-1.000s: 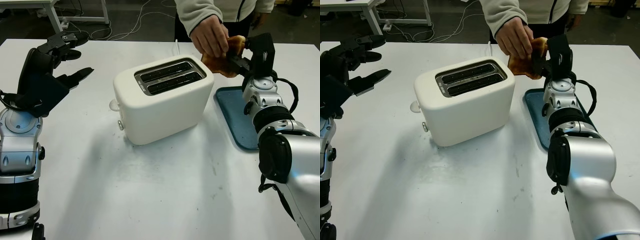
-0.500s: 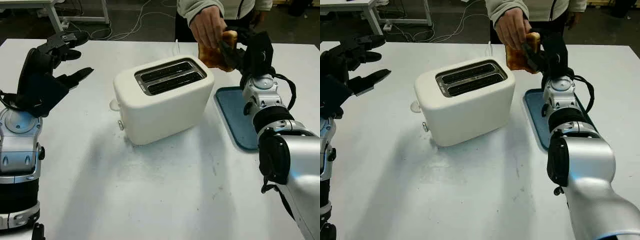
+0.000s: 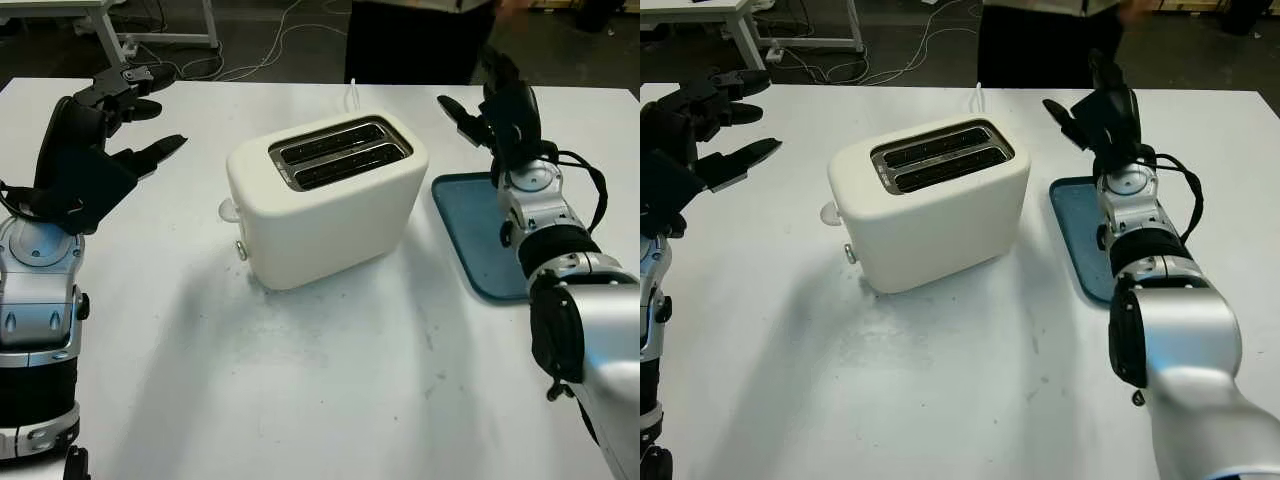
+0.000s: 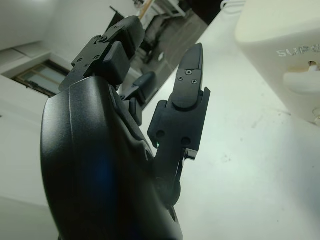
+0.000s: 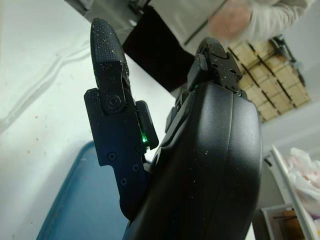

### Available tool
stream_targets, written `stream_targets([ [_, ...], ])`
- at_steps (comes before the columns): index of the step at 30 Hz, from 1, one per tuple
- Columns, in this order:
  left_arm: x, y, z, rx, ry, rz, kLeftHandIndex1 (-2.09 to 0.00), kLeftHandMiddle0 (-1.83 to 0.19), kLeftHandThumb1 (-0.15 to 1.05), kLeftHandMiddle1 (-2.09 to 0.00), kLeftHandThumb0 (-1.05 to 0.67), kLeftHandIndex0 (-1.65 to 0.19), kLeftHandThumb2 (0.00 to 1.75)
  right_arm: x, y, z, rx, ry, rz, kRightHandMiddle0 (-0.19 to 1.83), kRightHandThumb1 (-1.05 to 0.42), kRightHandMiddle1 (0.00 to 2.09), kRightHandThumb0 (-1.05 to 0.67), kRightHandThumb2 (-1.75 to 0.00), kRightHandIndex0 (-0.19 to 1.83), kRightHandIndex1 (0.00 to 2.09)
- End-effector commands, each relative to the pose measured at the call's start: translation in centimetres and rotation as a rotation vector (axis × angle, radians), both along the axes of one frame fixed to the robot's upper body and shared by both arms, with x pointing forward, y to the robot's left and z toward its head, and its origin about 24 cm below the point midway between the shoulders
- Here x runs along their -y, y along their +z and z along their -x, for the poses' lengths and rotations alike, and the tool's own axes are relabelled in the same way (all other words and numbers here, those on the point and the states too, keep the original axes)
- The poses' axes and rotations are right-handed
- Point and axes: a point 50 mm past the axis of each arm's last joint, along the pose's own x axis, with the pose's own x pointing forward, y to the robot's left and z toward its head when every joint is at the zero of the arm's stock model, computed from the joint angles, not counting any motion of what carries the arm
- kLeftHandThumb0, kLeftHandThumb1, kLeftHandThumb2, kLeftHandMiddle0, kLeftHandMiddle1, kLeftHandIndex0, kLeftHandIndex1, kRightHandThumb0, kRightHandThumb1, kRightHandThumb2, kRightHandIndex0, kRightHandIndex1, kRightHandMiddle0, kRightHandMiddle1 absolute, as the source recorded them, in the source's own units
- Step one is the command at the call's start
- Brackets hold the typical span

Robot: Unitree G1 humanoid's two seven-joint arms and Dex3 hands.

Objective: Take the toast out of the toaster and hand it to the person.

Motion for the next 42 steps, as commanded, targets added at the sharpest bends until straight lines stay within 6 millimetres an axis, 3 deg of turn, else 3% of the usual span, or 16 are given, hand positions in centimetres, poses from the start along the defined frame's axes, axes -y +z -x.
stream_targets([
  [1,-0.2,-0.1,0.2,0.007,0.011,0.006,-0.35,-0.16,0.92,-0.89,-0.24,-0.41,0.09,0.5,-0.4,0.6,0.034,0.008,0.004,0.00,-0.92,0.00,-0.70,-0.16,0.00,0.00],
  [3,-0.1,-0.1,0.2,0.002,0.008,0.014,-0.34,-0.16,0.92,-0.89,-0.23,-0.40,0.09,0.5,-0.9,1.4,0.075,0.034,-0.008,0.01,-0.92,0.01,-0.61,-0.17,0.00,0.00],
  [7,-0.2,-0.2,0.2,0.010,0.009,0.005,-0.35,-0.16,0.92,-0.89,-0.23,-0.41,0.09,0.1,-2.5,3.9,0.147,0.089,-0.053,0.06,-0.92,0.03,-0.63,-0.20,0.05,0.02],
  [15,-0.6,-0.7,0.6,0.003,0.028,0.033,-0.35,-0.18,0.92,-0.87,-0.36,-0.41,0.08,-2.4,-5.0,10.7,0.132,0.148,-0.102,0.16,-0.92,0.04,-0.56,-0.50,0.14,0.05],
  [19,-0.6,-1.3,1.7,-0.001,0.057,0.064,-0.32,-0.19,0.92,-0.81,-0.41,-0.39,0.11,-3.5,-5.6,12.8,0.109,0.179,-0.119,0.16,-0.92,0.03,-0.54,-0.58,0.17,0.05],
  [22,-0.1,-2.1,3.0,0.020,0.055,0.143,-0.27,-0.18,0.92,-0.74,-0.34,-0.37,0.16,-4.5,-5.4,14.1,0.114,0.202,-0.167,0.14,-0.92,0.01,-0.48,-0.62,0.13,0.02],
  [30,1.6,-5.7,5.7,0.026,0.114,0.287,-0.23,-0.16,0.92,-0.68,-0.37,-0.35,0.24,-6.2,-5.3,16.4,0.129,0.165,-0.268,0.15,-0.92,0.01,-0.41,-0.65,0.14,0.02],
  [42,4.4,-11.1,7.0,-0.049,0.124,0.390,-0.17,-0.19,0.92,-0.61,-0.44,-0.34,0.36,-7.1,-7.3,16.9,0.048,0.114,-0.357,0.15,-0.92,0.01,-0.39,-0.67,0.14,0.02],
])
